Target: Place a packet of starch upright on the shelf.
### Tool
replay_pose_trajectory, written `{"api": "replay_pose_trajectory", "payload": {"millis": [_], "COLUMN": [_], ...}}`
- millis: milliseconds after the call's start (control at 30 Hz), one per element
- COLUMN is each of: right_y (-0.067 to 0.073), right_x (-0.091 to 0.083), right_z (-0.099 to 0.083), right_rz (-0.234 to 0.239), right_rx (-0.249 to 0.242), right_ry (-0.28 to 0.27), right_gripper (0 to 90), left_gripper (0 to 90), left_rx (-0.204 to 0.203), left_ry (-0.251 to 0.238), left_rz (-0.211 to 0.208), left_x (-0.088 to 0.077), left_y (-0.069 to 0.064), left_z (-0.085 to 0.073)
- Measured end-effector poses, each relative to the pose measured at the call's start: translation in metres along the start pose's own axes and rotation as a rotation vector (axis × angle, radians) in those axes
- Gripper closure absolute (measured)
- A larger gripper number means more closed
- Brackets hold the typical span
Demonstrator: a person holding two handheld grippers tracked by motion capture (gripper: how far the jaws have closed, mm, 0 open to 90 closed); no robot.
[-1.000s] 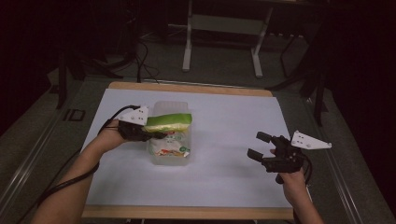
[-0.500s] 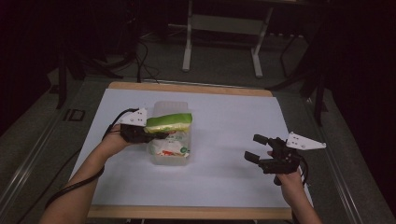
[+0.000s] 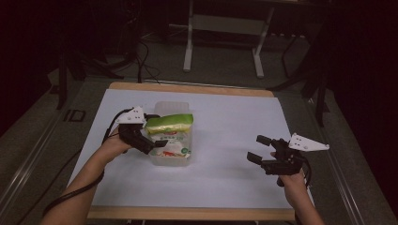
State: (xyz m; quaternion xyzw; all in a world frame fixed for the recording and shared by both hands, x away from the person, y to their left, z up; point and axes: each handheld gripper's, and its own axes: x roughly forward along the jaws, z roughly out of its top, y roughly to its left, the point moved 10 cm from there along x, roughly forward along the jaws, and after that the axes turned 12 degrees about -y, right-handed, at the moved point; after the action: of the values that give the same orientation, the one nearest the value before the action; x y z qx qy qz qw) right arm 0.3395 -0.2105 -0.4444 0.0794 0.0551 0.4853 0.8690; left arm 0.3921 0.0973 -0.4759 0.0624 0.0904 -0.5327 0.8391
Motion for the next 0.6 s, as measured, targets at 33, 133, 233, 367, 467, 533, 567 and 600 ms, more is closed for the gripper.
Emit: {"api": "replay_pose_trajectory", "payload": {"millis": [33, 133, 233, 367, 467, 533, 567, 600], "right_y": [0.000, -0.001, -0.003, -0.006, -0.007, -0.008, -0.007, -0.007], "right_x": [0.000, -0.001, -0.002, -0.004, -0.005, -0.005, -0.005, -0.005], "right_z": [0.000, -0.001, -0.002, -0.004, -0.005, -0.006, -0.006, -0.006], "right_rz": [-0.003, -0.012, -0.022, -0.039, -0.047, -0.052, -0.051, -0.049], "right_rx": [-0.003, -0.004, -0.009, -0.013, -0.008, -0.010, -0.010, -0.009], "right_ry": [0.002, 0.005, 0.011, 0.017, 0.020, 0.024, 0.023, 0.021], "right_gripper": [15.3, 15.3, 15.2, 15.2, 15.2, 15.2, 15.2, 15.2], "left_gripper": [1.4, 1.3, 0.5, 0.5, 0.5, 0.5, 0.5, 0.5], "left_rx": [-0.008, -0.050, -0.070, -0.061, -0.060, -0.065, -0.065, -0.059], "left_ry": [-0.006, -0.030, -0.053, -0.065, -0.063, -0.068, -0.063, -0.052], "left_rz": [0.006, 0.045, 0.074, 0.156, 0.167, 0.167, 0.171, 0.180], "left_x": [-0.001, -0.006, -0.009, -0.017, -0.021, -0.024, -0.025, -0.026], "left_y": [-0.001, 0.000, 0.001, 0.001, -0.003, -0.007, -0.009, -0.011], "left_z": [0.000, 0.002, 0.002, -0.001, -0.004, -0.005, -0.007, -0.009]}}
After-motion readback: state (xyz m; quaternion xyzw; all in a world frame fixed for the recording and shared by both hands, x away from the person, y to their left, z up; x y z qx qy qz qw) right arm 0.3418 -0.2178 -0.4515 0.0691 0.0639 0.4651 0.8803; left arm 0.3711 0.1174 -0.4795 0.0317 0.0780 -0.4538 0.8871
